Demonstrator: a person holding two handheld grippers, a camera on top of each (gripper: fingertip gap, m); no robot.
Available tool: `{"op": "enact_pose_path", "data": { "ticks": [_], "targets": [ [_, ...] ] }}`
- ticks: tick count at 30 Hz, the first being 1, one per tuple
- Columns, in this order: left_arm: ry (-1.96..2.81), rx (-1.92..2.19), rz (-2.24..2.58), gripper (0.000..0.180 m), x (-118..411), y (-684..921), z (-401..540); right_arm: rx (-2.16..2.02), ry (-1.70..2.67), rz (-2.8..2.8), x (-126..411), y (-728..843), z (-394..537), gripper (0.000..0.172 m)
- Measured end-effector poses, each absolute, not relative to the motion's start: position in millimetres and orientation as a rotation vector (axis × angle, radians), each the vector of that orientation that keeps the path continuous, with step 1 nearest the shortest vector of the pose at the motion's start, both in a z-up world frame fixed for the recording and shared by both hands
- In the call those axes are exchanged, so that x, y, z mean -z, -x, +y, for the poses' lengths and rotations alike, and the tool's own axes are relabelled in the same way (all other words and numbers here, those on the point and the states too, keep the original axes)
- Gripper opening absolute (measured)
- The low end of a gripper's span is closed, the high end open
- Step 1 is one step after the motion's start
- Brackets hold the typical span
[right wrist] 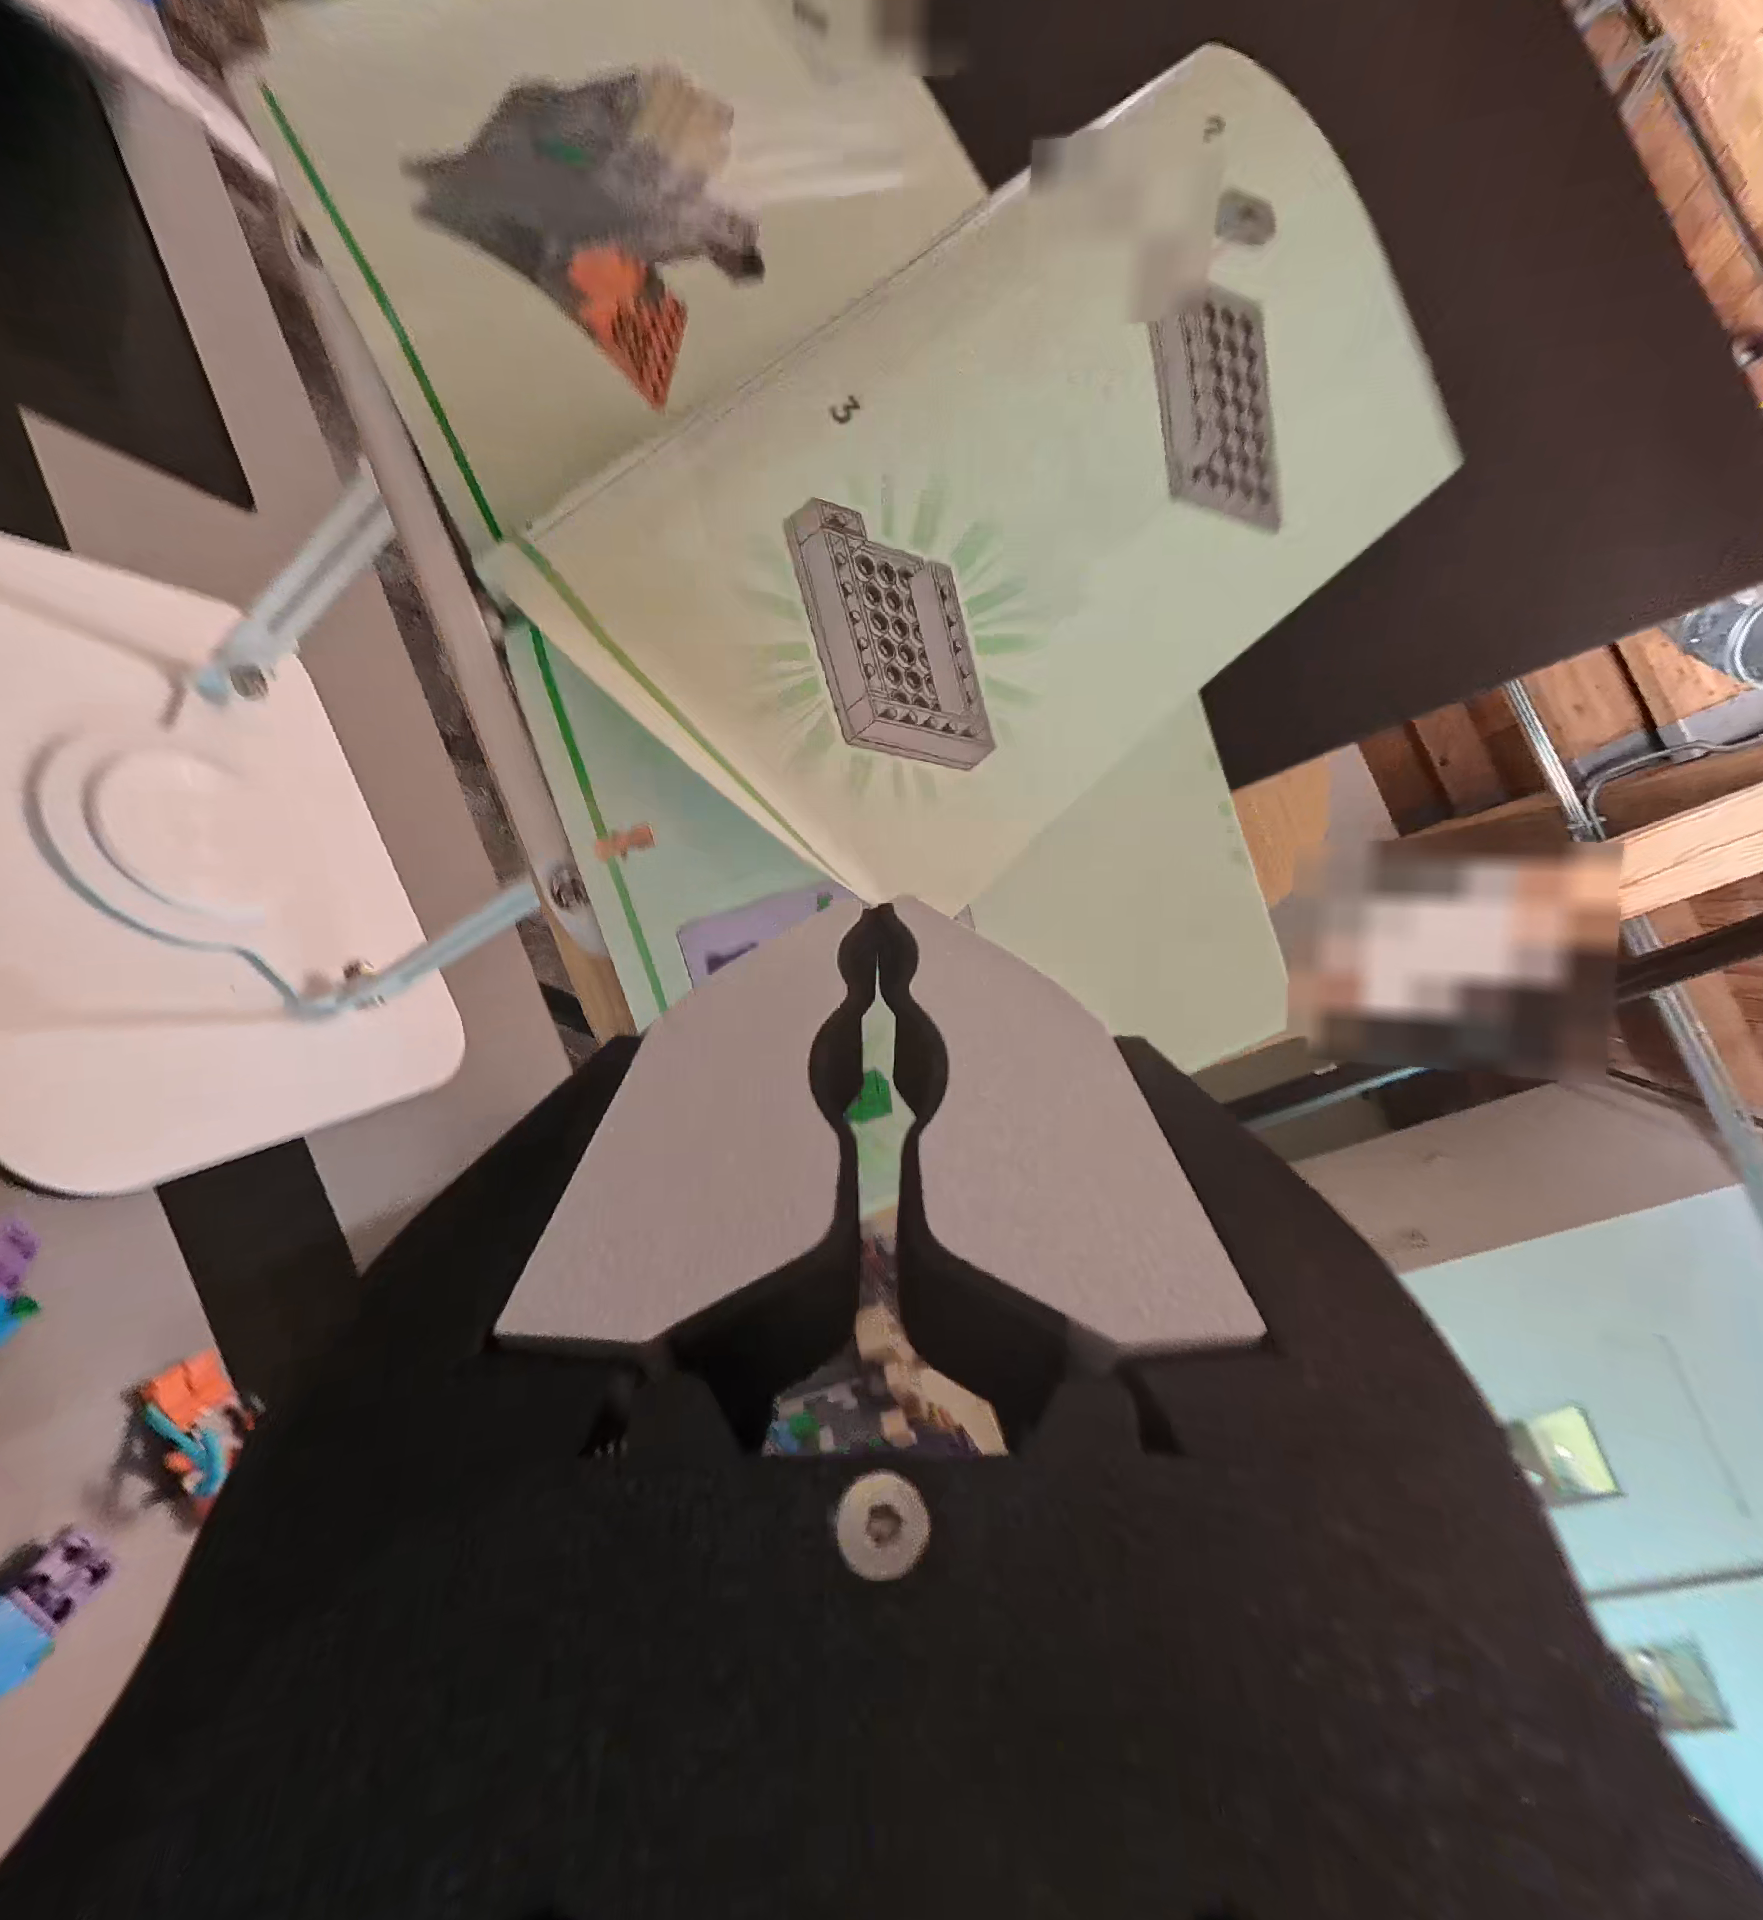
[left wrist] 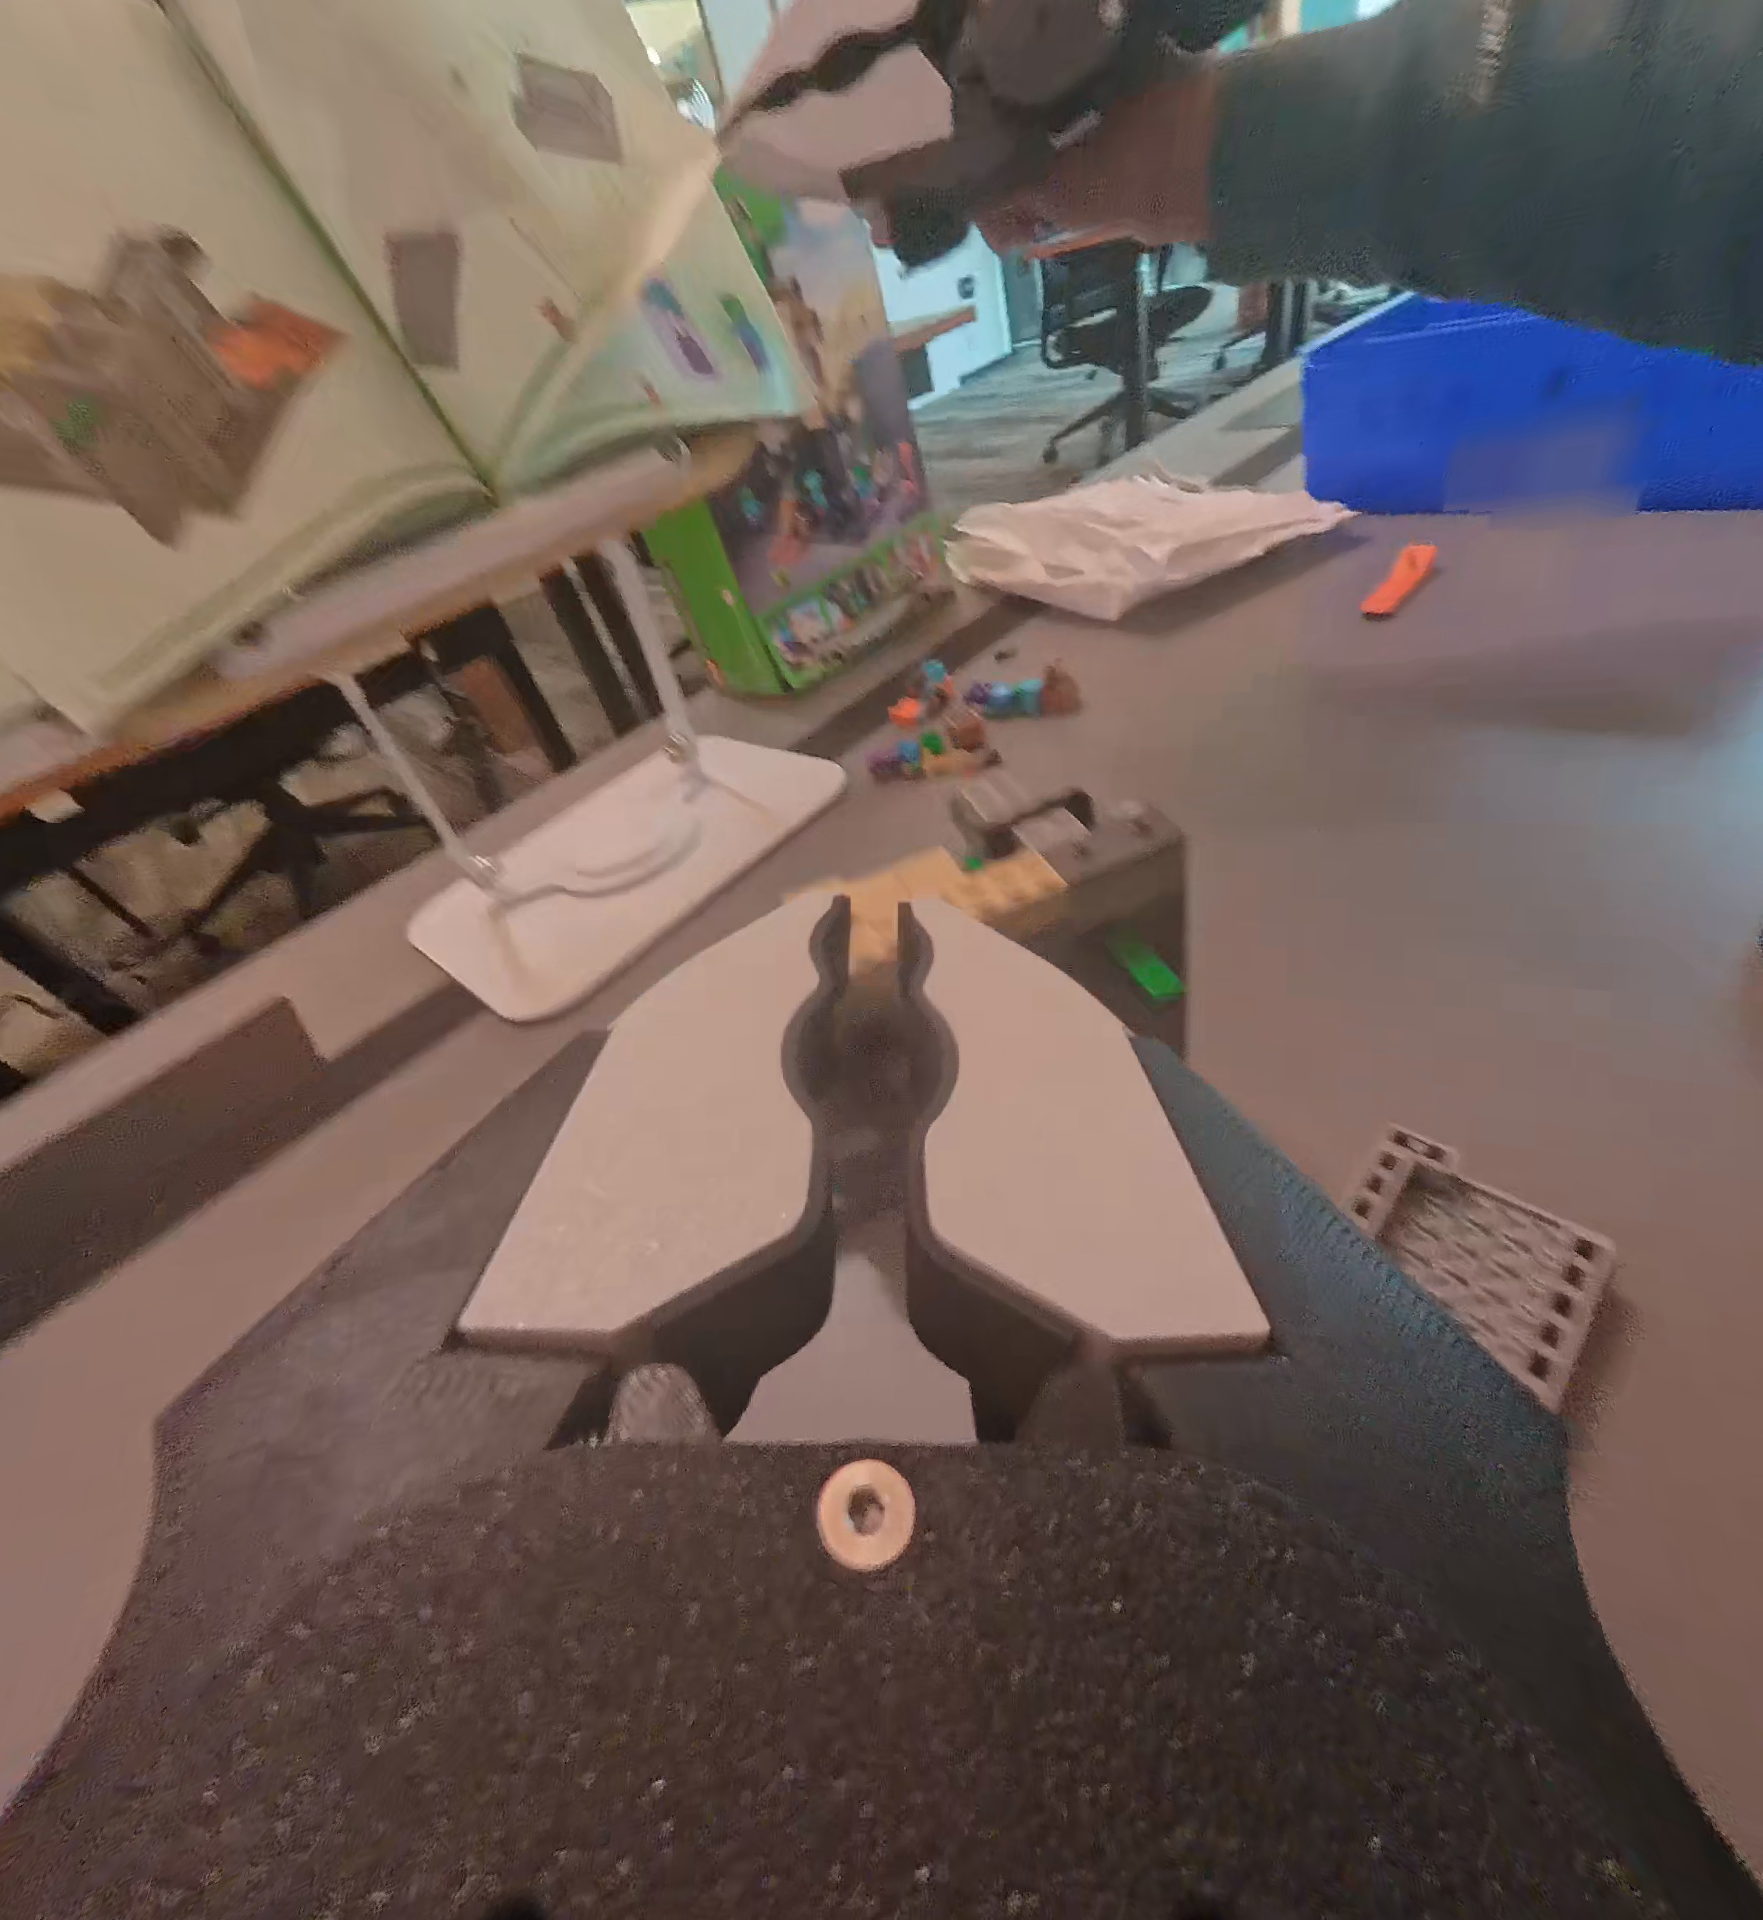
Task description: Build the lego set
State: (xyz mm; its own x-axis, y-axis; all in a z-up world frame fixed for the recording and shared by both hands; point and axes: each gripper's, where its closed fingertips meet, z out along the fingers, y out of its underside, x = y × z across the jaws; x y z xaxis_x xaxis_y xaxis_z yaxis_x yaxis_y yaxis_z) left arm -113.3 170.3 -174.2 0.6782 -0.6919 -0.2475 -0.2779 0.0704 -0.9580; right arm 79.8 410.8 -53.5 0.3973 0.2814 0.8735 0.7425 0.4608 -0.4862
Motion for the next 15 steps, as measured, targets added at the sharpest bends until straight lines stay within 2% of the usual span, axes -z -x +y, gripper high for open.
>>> {"op": "enact_pose_path", "data": {
  "ticks": [7,11,15],
  "targets": [
    [1.385,0.187,0.886,0.041,90,89,237,0.163,1.082,-1.144,36,-31,382,0.0],
    [1.24,-0.113,0.912,0.049,58,69,286,0.088,1.054,-1.138,32,-3,368,0.0],
    [1.145,-0.323,0.9,0.05,59,57,331,0.082,1.02,-1.144,28,19,359,0.0]
  ]
}}
